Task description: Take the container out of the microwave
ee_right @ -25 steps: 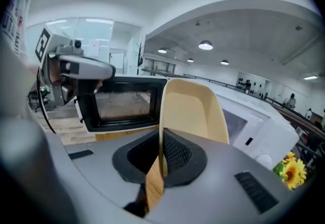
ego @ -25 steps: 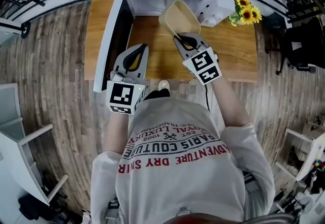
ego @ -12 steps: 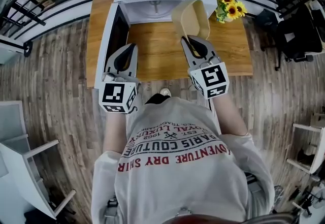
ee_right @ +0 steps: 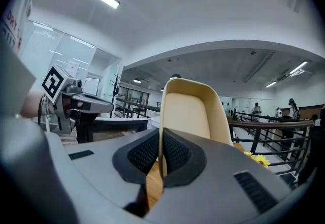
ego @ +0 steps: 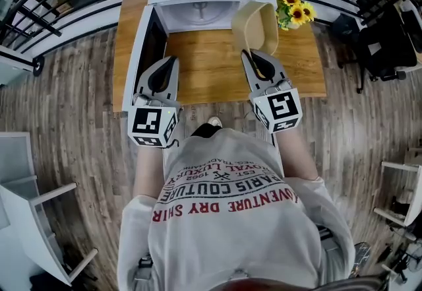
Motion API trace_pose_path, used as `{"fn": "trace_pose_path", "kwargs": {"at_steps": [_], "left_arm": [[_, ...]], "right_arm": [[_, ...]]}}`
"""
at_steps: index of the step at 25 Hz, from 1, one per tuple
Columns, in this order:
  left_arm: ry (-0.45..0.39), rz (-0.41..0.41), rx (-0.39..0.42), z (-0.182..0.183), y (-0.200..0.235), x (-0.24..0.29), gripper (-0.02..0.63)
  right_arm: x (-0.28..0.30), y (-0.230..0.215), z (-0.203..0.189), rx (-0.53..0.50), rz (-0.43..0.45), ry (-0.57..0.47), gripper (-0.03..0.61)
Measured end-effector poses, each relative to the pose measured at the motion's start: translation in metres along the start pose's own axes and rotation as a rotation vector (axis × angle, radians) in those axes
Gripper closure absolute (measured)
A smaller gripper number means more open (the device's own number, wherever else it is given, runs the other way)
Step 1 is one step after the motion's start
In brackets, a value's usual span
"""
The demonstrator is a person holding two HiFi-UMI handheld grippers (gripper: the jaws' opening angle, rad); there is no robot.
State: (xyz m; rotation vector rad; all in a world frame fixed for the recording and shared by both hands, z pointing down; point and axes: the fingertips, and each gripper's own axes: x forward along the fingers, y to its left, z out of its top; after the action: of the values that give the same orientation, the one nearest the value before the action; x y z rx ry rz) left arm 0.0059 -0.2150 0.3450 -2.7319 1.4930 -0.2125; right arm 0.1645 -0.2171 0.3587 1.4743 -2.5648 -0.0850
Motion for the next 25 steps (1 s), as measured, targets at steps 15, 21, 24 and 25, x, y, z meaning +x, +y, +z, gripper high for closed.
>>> {"fn": "trace_pose_path", "kwargs": {"at_steps": [15,21,24,25], "left_arm": [[0.015,0.014,-0.009,-0.003,-0.012,-0.012,0.600],[0.010,-0.004,0.016,0.004,-0.018,-0.014,0.600],[0.011,-0.007,0.018,0.004,-0.018,-0.014,0.600],[0.012,-0.007,0.018,0.004,-0.019,-0.015,0.600]], "right_arm": [[-0.018,-0.005,-0.004,0.036,-0.051,-0.018,0.546],[-0.020,-0.004,-0.007,0.055,-0.047,-0.025,0.546],[-0.021,-0.007,-0.008,0.062,-0.059,-0.030,0.546],[-0.021,-0.008,-0.008,0.066,-0.065,-0.033,0.546]]}}
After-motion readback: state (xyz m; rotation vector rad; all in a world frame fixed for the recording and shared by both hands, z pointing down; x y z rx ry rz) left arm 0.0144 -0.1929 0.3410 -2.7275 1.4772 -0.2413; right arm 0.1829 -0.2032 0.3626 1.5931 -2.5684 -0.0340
